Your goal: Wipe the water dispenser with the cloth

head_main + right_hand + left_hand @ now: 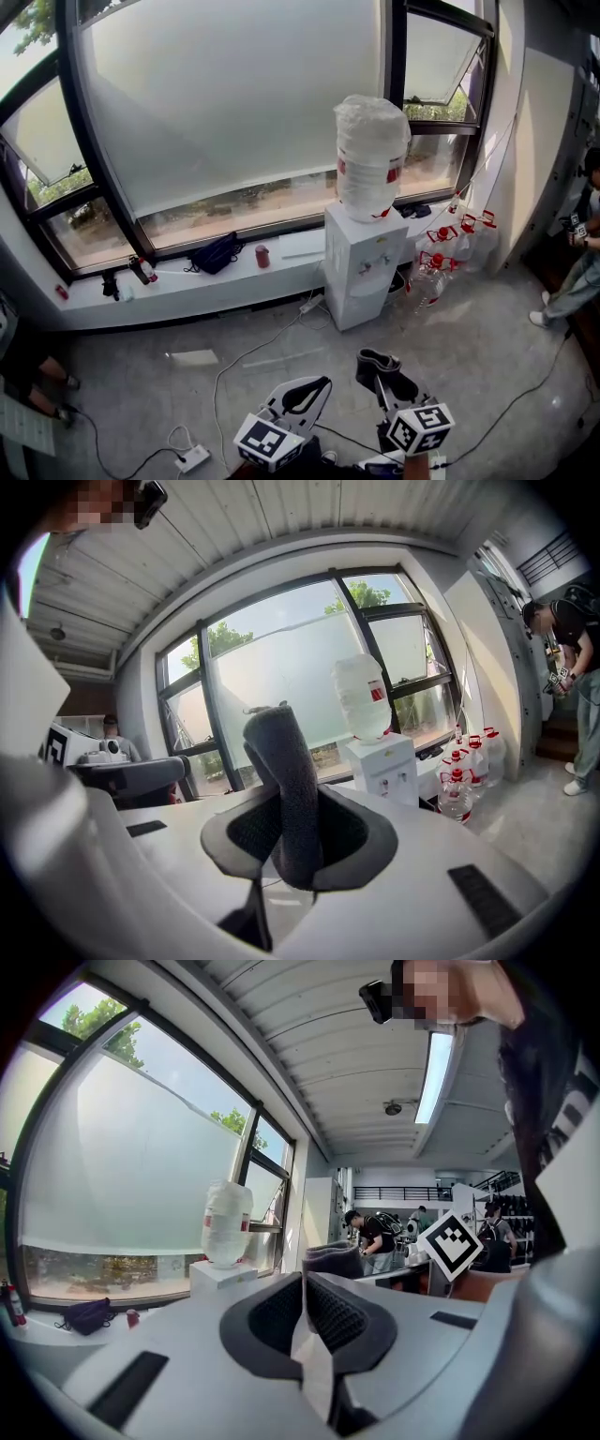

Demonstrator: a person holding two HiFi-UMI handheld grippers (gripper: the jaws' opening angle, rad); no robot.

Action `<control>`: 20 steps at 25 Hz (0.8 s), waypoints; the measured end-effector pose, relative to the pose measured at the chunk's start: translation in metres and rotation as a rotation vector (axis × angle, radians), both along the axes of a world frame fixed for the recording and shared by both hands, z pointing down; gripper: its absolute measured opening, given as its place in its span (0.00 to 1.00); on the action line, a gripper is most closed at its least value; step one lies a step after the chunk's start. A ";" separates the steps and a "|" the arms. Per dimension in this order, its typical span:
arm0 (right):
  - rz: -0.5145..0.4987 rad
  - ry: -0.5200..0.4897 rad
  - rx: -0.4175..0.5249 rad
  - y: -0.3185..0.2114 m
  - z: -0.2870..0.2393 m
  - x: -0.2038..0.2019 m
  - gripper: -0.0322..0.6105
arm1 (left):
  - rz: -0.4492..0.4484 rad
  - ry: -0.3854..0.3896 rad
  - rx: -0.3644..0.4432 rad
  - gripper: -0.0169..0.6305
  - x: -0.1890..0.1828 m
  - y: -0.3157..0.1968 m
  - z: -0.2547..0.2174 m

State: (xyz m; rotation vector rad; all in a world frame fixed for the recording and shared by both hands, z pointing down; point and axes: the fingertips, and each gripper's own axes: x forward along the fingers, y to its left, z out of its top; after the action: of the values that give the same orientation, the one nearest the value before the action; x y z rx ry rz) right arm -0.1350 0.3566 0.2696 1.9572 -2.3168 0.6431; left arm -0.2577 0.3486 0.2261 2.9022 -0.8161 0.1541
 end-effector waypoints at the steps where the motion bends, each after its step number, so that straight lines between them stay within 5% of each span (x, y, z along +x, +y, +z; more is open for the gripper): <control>1: 0.000 -0.003 -0.002 -0.001 0.001 0.000 0.21 | -0.005 -0.009 -0.004 0.07 0.000 -0.002 0.000; 13: 0.037 -0.026 -0.034 -0.043 0.026 0.040 0.21 | 0.052 -0.057 -0.001 0.07 0.045 -0.064 0.020; 20: 0.082 0.007 -0.045 -0.135 0.034 0.084 0.21 | 0.126 -0.033 0.024 0.07 0.093 -0.158 0.031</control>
State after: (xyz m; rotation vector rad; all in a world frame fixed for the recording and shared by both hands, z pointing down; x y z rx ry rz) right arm -0.0512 0.2216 0.3036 2.0403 -2.2079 0.6870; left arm -0.1650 0.1908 0.2575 2.9816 -0.6447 0.2055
